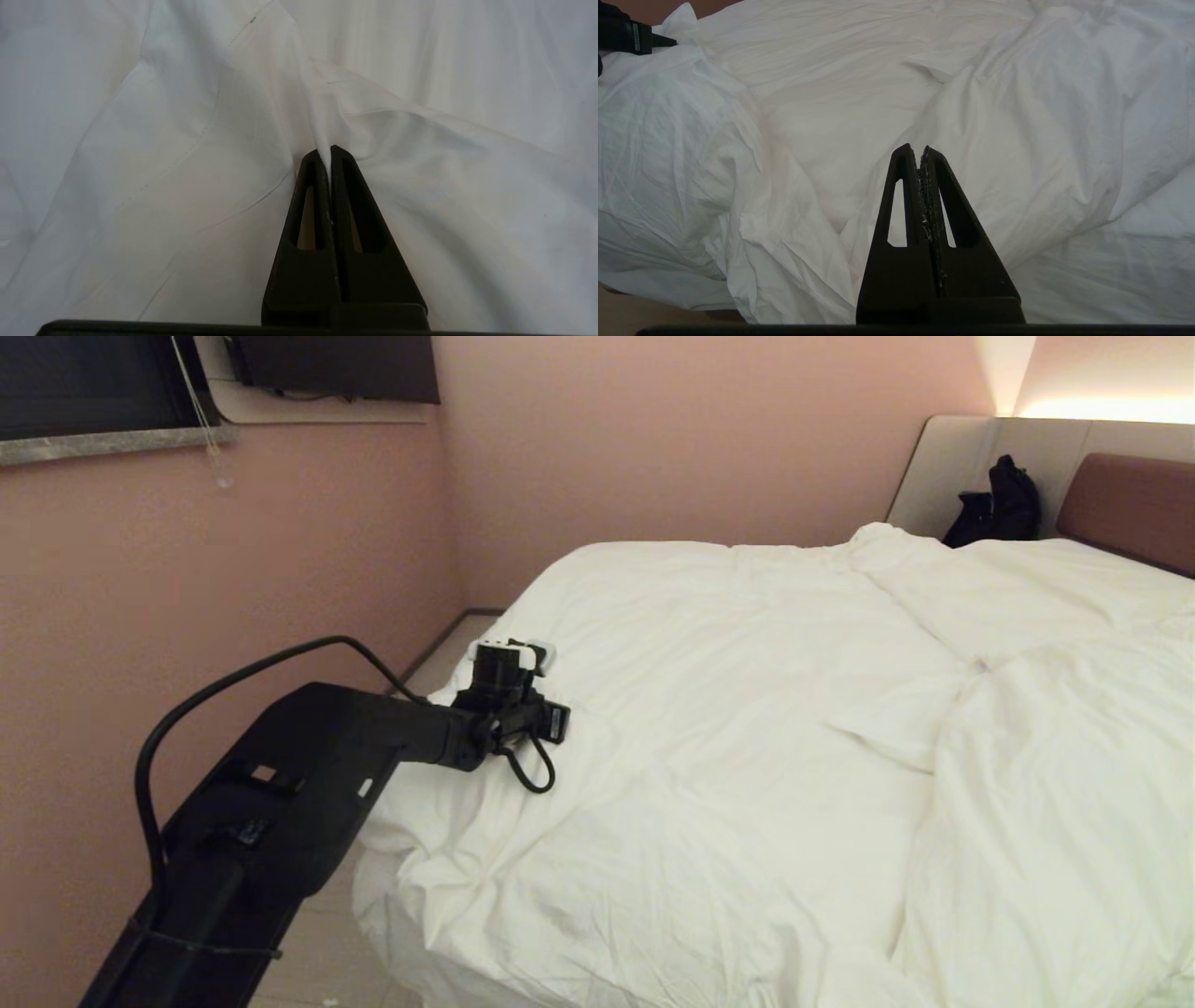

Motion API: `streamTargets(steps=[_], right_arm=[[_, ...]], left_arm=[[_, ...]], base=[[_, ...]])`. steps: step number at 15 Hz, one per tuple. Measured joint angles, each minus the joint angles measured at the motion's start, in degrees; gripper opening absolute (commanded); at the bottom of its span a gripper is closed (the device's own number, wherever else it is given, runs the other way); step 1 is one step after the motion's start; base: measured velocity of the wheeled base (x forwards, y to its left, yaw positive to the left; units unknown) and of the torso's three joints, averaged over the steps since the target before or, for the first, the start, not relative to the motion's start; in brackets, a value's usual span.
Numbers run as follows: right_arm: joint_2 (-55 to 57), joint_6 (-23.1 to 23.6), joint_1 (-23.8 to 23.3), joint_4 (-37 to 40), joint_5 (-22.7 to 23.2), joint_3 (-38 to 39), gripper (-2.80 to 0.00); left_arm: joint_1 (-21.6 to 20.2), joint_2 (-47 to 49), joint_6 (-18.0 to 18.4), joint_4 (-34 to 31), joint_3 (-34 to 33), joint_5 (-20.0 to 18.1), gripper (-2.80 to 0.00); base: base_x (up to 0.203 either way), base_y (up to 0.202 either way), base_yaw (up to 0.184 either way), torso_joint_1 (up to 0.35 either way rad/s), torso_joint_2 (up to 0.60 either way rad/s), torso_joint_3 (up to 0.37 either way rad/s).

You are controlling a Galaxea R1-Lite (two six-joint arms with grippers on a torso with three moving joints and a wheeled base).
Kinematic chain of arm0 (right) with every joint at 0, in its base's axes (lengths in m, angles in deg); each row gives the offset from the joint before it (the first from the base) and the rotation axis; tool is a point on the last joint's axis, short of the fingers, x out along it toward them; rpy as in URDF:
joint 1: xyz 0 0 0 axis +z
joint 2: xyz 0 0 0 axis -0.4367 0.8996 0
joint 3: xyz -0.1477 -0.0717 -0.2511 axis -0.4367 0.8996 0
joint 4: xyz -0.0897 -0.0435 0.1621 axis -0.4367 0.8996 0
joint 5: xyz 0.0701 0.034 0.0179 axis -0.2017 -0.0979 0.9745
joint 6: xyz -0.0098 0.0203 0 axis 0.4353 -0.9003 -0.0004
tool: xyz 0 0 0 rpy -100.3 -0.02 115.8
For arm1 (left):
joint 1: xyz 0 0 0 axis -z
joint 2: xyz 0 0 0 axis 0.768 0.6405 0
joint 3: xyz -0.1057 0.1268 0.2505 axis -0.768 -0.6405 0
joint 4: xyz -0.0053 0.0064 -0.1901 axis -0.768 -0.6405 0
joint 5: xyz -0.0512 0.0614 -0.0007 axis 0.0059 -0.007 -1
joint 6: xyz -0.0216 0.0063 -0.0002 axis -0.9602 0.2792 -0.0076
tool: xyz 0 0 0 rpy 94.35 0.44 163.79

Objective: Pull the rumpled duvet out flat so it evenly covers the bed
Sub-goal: Flatten the corners of the folded blanket

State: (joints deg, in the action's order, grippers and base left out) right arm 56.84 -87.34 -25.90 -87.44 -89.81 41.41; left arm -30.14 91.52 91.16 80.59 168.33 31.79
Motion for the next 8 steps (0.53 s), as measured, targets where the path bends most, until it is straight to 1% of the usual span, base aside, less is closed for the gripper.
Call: streamTargets(steps=[2,4,8], right_arm=[[0.0,0.0,0.0,0.0,0.0,0.0,-2.80],[0.0,0.0,0.0,0.0,0.0,0.0,-2.80],[0.0,0.0,0.0,0.0,0.0,0.0,-2.80]], left_arm=[[0.0,-2.6,-0.3,0.0,-2.6,0.0,-2.80],[0.0,-6.9,-0.8,0.1,-7.5,-0.4,-2.80],[0.0,-17.4,-1.3,1.7,-21.5,-0.7,-2.80]], base=[[0.000,0.000,0.000,0.000,0.00,0.000],[0.000,0.000,0.000,0.000,0.00,0.000],[0.000,0.000,0.000,0.000,0.00,0.000]])
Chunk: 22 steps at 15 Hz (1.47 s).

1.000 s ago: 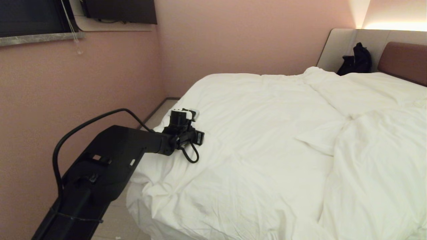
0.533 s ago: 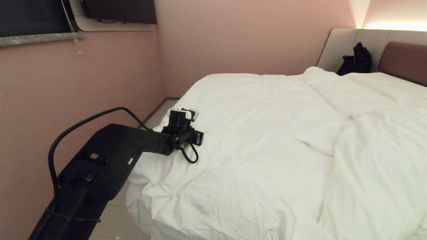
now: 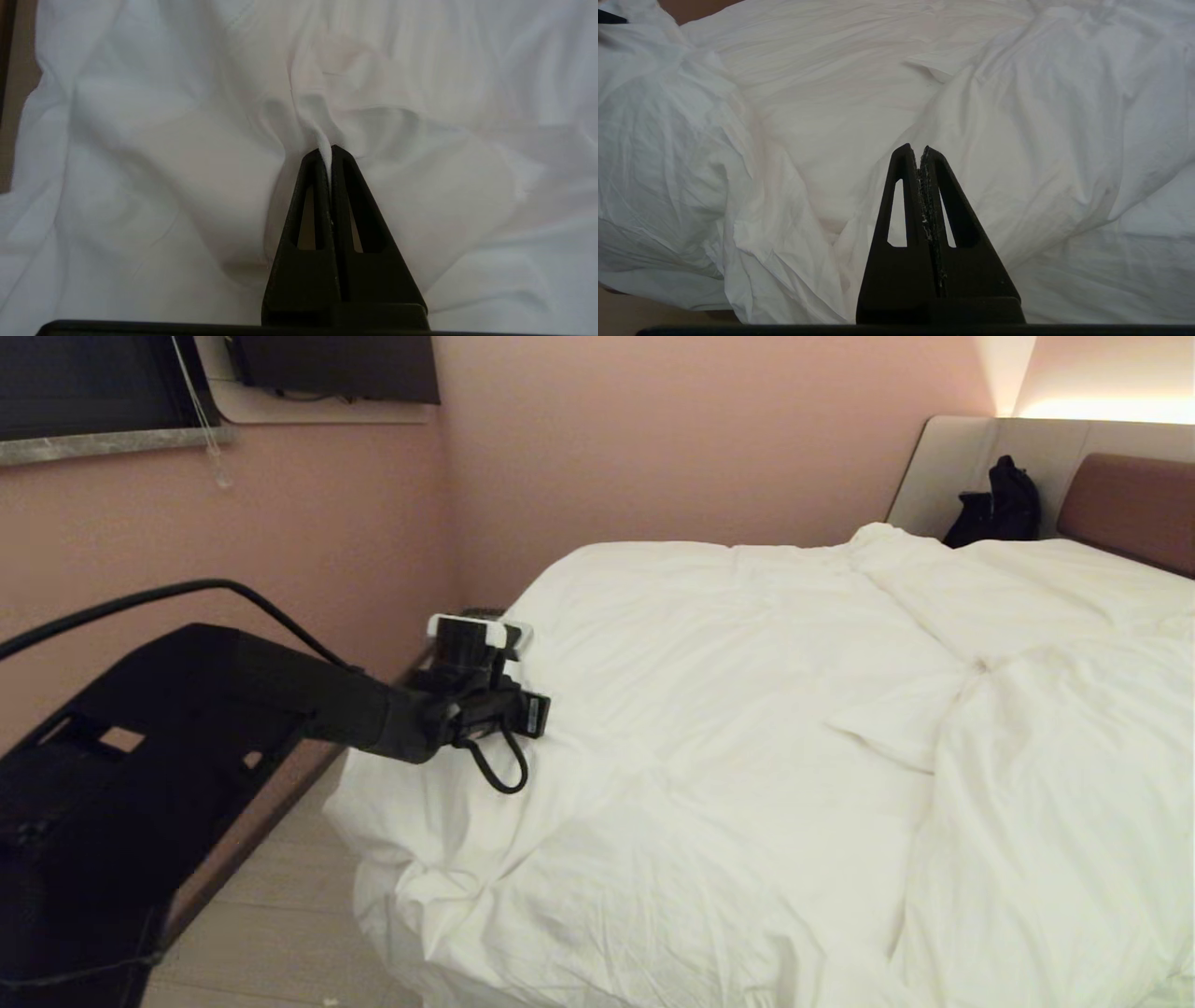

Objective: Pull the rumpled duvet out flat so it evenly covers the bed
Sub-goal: Flatten the corners of the folded blanket

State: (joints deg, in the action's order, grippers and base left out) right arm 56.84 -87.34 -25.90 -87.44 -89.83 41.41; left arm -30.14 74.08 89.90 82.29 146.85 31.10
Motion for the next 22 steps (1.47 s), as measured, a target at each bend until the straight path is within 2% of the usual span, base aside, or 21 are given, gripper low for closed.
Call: streamTargets(steps=[2,7,11,15,22], right_arm=[[0.0,0.0,0.0,0.0,0.0,0.0,-2.80],[0.0,0.0,0.0,0.0,0.0,0.0,-2.80],[0.0,0.0,0.0,0.0,0.0,0.0,-2.80],[0.0,-0.3,0.0,-0.1,-0.1,0.0,-2.80],[0.0,-0.3,0.0,-0.1,-0.1,0.0,-2.80]], left_arm=[[0.0,-3.9,0.0,1.6,-4.4,0.0,-2.80],[-0.2,-18.7,0.1,5.3,-25.6,0.4,-2.80],[-1.2,-27.6,0.1,5.6,-36.3,0.6,-2.80],[-2.3,-34.9,-0.1,5.6,-43.7,0.6,-2.80],[-2.5,-44.6,-0.9,5.5,-52.9,0.6,-2.80]], base=[[0.000,0.000,0.000,0.000,0.00,0.000],[0.000,0.000,0.000,0.000,0.00,0.000],[0.000,0.000,0.000,0.000,0.00,0.000],[0.000,0.000,0.000,0.000,0.00,0.000],[0.000,0.000,0.000,0.000,0.00,0.000]])
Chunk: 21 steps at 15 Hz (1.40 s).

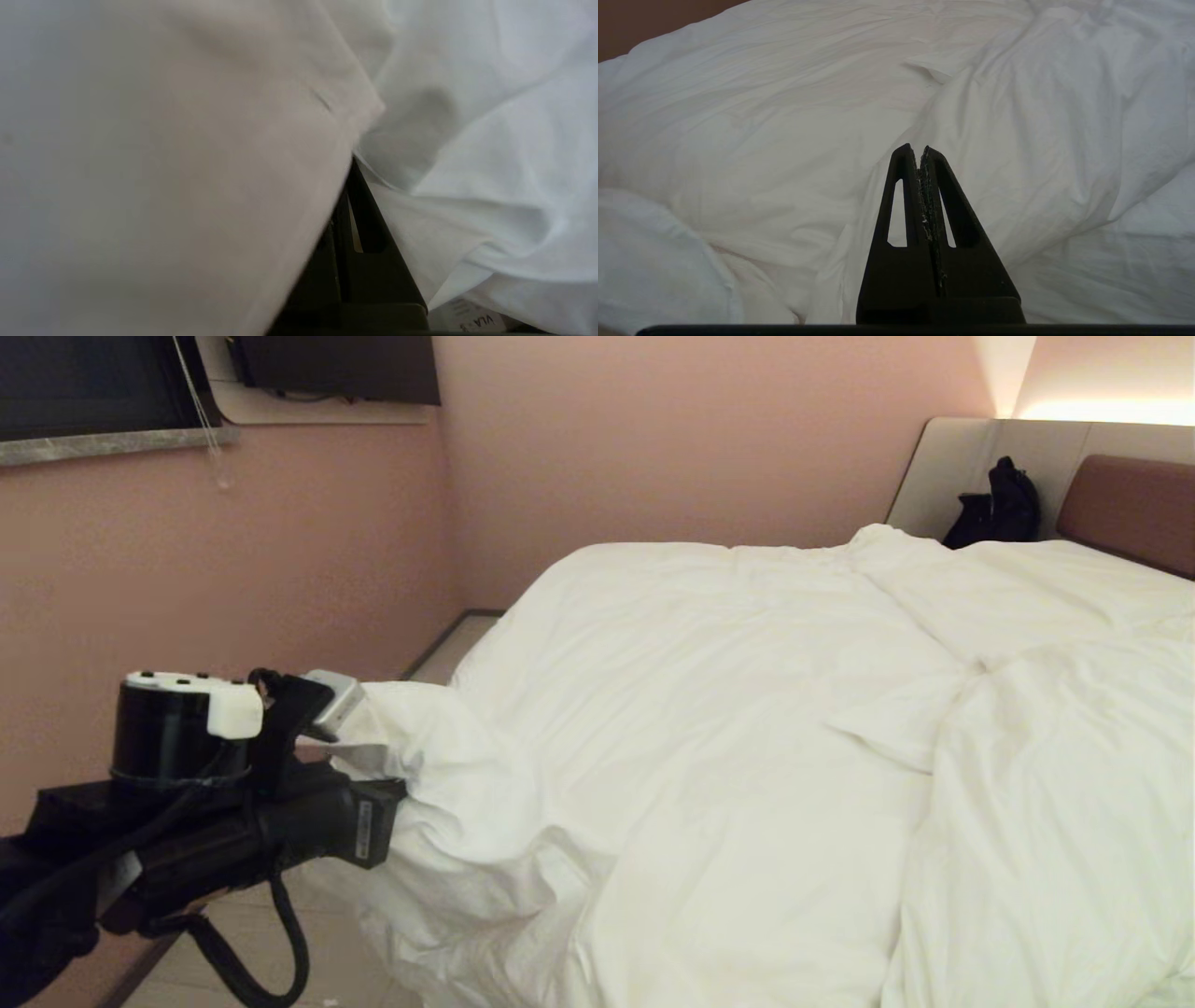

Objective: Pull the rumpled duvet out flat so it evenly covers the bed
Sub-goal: Flatten the corners of the folded blanket

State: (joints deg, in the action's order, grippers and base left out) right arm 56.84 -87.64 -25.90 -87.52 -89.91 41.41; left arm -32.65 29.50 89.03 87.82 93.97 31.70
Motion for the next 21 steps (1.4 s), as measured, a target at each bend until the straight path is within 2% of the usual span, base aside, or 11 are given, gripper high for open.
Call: streamTargets(steps=[11,17,21], right_arm=[[0.0,0.0,0.0,0.0,0.0,0.0,-2.80],[0.0,0.0,0.0,0.0,0.0,0.0,-2.80],[0.0,0.0,0.0,0.0,0.0,0.0,-2.80]], left_arm=[[-3.1,-8.2,-1.2,0.2,-12.0,0.2,-2.80],[-11.5,-12.8,-0.8,0.0,-18.4,0.1,-2.80],[-12.8,-14.6,-1.2,-0.1,-22.1,0.0,-2.80]], base=[[0.000,0.000,0.000,0.000,0.00,0.000],[0.000,0.000,0.000,0.000,0.00,0.000],[0.000,0.000,0.000,0.000,0.00,0.000]])
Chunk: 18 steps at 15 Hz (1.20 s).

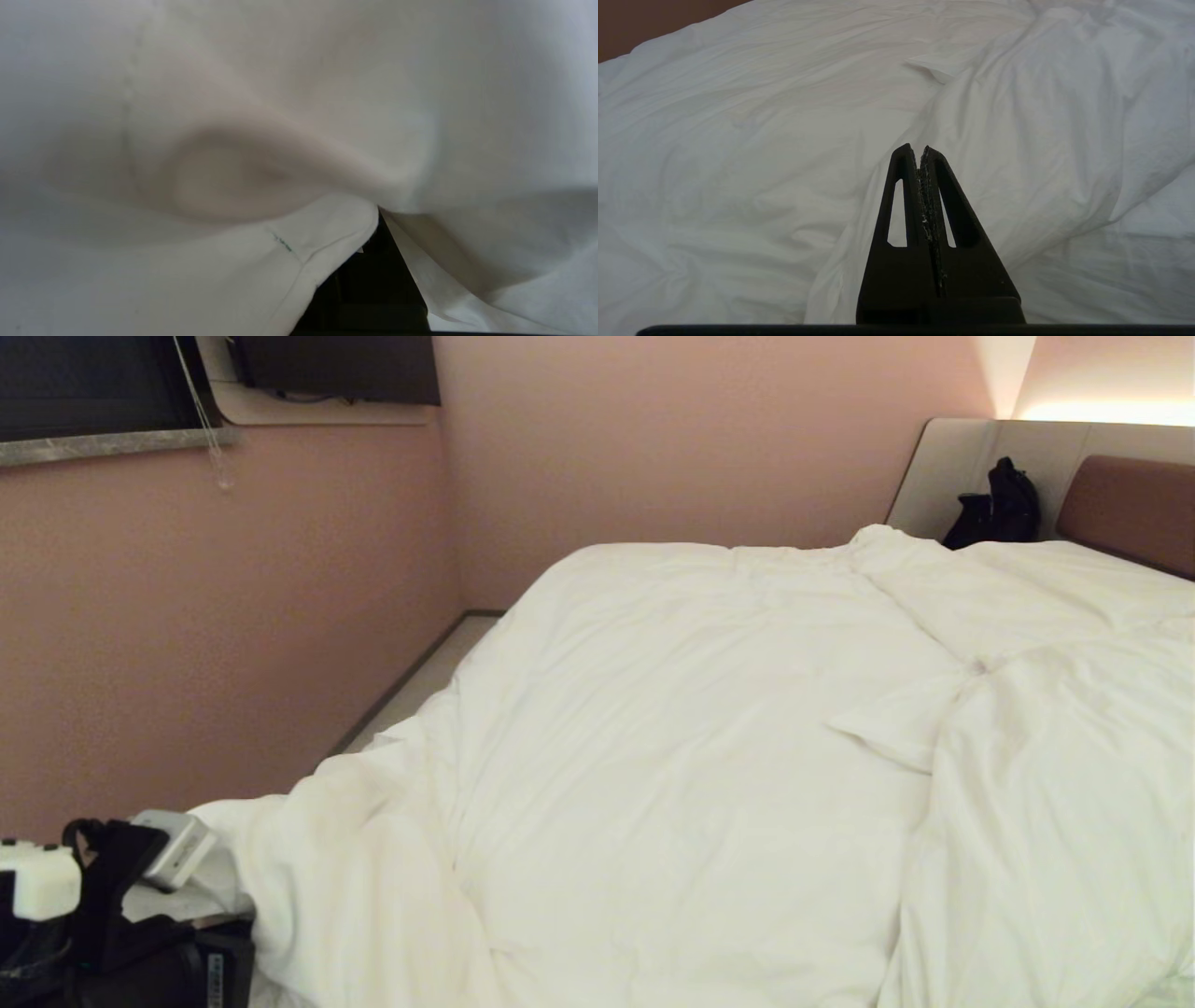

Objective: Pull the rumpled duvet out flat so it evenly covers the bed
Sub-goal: Flatten the corners of the folded blanket

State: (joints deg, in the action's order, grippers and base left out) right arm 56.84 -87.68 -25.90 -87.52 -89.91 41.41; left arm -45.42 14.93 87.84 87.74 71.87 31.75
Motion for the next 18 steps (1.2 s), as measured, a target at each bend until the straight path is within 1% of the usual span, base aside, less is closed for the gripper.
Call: streamTargets(steps=[3,5,10,12,15,16,18], right_arm=[[0.0,0.0,0.0,0.0,0.0,0.0,-2.80],[0.0,0.0,0.0,0.0,0.0,0.0,-2.80],[0.0,0.0,0.0,0.0,0.0,0.0,-2.80],[0.0,0.0,0.0,0.0,0.0,0.0,-2.80],[0.0,0.0,0.0,0.0,0.0,0.0,-2.80],[0.0,0.0,0.0,0.0,0.0,0.0,-2.80],[0.0,0.0,0.0,0.0,0.0,0.0,-2.80]], left_arm=[[-0.1,-1.1,-0.2,0.1,-2.6,0.1,-2.80],[-0.3,-2.0,-1.1,-0.1,-3.8,0.1,-2.80],[-0.5,-4.1,-1.8,-0.2,-5.2,0.1,-2.80],[-0.5,-6.1,-1.7,-1.1,-5.5,1.7,-2.80],[-0.5,-11.0,-1.7,-4.2,-6.3,6.3,-2.80],[-0.5,-13.5,-1.7,-6.1,-6.5,6.9,-2.80],[-0.5,-19.8,-1.5,-12.5,-6.2,7.5,-2.80]], base=[[0.000,0.000,0.000,0.000,0.00,0.000],[0.000,0.000,0.000,0.000,0.00,0.000],[0.000,0.000,0.000,0.000,0.00,0.000],[0.000,0.000,0.000,0.000,0.00,0.000],[0.000,0.000,0.000,0.000,0.00,0.000],[0.000,0.000,0.000,0.000,0.00,0.000],[0.000,0.000,0.000,0.000,0.00,0.000]])
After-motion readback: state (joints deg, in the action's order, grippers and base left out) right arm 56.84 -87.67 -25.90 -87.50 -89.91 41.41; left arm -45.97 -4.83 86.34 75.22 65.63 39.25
